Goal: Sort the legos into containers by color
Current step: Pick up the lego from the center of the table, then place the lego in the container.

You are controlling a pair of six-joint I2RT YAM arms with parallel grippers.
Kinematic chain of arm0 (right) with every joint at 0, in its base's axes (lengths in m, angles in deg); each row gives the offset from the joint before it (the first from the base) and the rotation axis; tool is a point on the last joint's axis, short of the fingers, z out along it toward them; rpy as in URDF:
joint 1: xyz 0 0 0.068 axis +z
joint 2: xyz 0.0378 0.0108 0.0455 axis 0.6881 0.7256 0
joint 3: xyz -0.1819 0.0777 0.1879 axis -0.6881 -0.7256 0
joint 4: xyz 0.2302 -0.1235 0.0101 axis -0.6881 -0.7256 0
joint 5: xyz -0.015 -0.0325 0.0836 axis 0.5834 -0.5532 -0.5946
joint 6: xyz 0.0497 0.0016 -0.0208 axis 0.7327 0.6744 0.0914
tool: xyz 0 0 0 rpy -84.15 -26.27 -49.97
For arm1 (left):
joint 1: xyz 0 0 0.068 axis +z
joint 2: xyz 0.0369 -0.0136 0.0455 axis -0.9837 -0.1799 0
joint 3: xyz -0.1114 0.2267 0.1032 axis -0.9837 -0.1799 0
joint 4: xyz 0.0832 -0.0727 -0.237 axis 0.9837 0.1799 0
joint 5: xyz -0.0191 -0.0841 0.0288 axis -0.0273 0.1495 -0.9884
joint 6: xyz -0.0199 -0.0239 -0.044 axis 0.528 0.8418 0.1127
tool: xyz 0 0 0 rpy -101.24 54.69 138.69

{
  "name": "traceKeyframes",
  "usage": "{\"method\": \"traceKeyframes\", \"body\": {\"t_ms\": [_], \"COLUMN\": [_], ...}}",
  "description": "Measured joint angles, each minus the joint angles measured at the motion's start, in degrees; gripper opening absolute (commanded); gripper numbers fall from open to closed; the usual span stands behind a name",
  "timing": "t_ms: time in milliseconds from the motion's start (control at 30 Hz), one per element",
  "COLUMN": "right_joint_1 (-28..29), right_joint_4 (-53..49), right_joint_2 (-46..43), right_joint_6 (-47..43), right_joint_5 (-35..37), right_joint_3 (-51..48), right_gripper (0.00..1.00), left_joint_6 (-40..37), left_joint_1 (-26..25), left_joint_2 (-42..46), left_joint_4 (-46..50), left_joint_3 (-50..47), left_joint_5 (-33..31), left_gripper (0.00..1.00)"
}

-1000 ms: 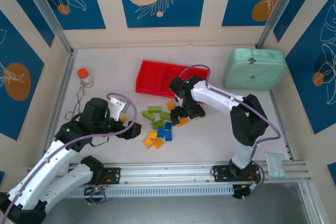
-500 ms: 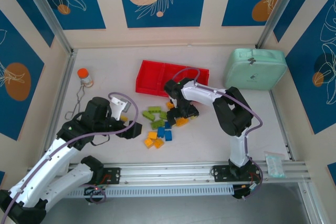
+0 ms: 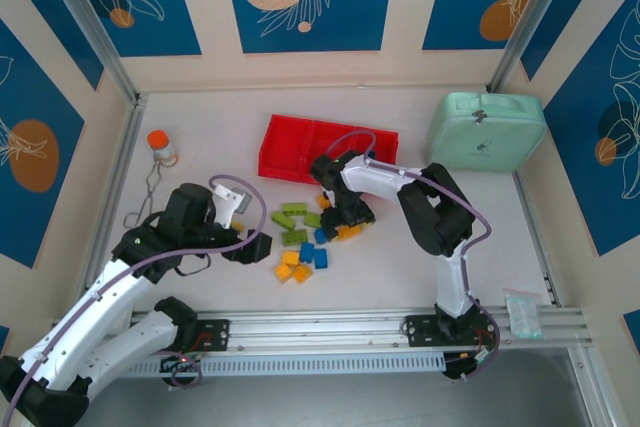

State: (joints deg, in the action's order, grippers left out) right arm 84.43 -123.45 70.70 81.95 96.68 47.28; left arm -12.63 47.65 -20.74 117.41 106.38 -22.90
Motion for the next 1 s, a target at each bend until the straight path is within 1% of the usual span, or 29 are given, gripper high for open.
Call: {"method": "traceKeyframes", "body": {"t_ms": [100,200,333,467,567,733,833,1000], "right_joint_1": [0.33,0.44,0.46,0.44,0.02,-2.08,-3.85,-7.04], "right_joint_4": [0.04,0.17,0.13,-1.14,-1.9,-1.62,-1.73,-1.97], "right_joint_2": [0.02,-0.15,-1.57,-5.53,-7.37,-6.95,-3.52,5.86], "right_joint_6": [0.0,0.2,0.85,1.11,1.09,0.85,-0.15,-3.17], "right_joint_5": [0.15,0.15,-0.07,-0.22,-0.31,-0.13,-0.13,-1.46], "right_joint_3": [0.04,0.02,-0.17,1.79,7.98,18.95,25.68,35.47], "right_gripper": [0.7,0.6,0.58,0.54,0.52,0.51,0.51,0.51], "left_joint_6": [0.0,0.0,-0.02,-0.02,-0.02,-0.02,-0.02,-0.02], "left_joint_1": [0.0,0.0,0.0,0.0,0.0,0.0,0.0,0.0], "left_joint_2": [0.02,0.02,0.02,0.02,0.07,0.07,0.04,0.04], "left_joint_4": [0.0,0.0,0.0,-0.02,0.0,-0.02,-0.02,0.0], "left_joint_3": [0.0,0.0,0.0,0.0,0.0,0.0,0.0,0.0], "left_joint_5": [0.0,0.0,0.07,0.24,0.24,0.24,0.24,0.22], "left_gripper": [1.0,0.99,0.99,0.99,0.99,0.99,0.99,0.99]}}
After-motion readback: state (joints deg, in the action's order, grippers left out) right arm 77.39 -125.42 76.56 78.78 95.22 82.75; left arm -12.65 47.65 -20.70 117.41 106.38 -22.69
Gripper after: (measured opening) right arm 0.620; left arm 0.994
